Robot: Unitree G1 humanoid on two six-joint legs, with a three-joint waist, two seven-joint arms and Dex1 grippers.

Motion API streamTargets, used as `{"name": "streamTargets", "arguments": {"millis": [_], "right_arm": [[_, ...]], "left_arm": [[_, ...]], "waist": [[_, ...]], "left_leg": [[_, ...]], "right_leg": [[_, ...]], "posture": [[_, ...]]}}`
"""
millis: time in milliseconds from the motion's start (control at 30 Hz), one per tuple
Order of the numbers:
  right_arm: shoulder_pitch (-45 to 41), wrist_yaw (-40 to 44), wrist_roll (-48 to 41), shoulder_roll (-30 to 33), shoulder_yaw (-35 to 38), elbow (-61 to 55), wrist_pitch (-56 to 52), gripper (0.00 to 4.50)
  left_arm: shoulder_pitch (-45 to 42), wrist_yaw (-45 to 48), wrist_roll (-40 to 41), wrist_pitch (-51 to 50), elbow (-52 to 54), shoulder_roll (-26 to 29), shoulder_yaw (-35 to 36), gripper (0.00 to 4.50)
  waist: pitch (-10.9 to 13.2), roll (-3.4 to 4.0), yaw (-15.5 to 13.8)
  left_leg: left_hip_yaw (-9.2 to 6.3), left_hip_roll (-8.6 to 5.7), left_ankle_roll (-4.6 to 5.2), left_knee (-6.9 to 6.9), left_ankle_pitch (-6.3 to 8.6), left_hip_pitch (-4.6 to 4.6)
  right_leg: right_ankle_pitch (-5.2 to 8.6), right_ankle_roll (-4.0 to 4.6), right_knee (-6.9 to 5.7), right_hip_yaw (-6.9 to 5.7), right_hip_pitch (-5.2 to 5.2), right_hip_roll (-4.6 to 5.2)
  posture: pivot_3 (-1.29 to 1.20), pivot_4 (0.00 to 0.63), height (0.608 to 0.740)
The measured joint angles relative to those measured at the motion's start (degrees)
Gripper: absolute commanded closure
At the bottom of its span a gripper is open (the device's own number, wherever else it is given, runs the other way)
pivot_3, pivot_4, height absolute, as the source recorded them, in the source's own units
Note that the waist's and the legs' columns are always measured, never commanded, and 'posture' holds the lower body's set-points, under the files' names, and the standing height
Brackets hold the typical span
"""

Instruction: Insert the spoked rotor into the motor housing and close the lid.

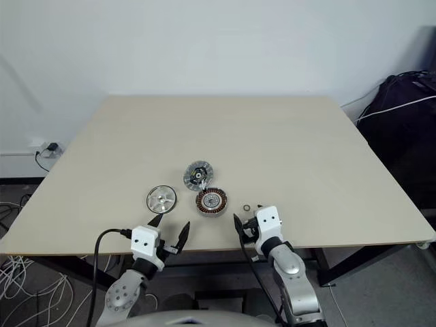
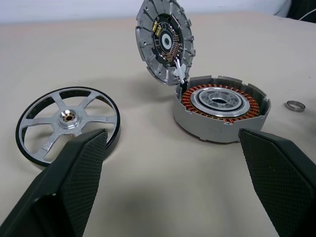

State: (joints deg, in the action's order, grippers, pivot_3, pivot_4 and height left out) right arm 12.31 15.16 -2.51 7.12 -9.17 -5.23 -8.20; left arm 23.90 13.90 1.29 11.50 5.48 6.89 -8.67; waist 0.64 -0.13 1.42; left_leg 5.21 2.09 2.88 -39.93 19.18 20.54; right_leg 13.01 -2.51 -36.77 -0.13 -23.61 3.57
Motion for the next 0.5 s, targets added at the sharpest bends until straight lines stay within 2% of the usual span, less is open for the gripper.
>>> {"name": "streamTargets", "arguments": {"millis": [500], "right_arm": [[-0.7, -0.3, 0.1, 0.0, -0.1, 0.1, -3.7, 0.04]], "left_arm": [[0.0, 1.1, 0.1, 0.1, -0.3, 0.1, 0.2, 0.00]], "waist": [[0.0, 0.00, 0.0]], "left_leg": [[0.00, 0.00, 0.00, 0.00, 0.00, 0.00]], "right_leg": [[0.00, 0.00, -0.01, 0.00, 0.00, -0.01]], "posture": [[0.00, 0.000, 0.740]]}}
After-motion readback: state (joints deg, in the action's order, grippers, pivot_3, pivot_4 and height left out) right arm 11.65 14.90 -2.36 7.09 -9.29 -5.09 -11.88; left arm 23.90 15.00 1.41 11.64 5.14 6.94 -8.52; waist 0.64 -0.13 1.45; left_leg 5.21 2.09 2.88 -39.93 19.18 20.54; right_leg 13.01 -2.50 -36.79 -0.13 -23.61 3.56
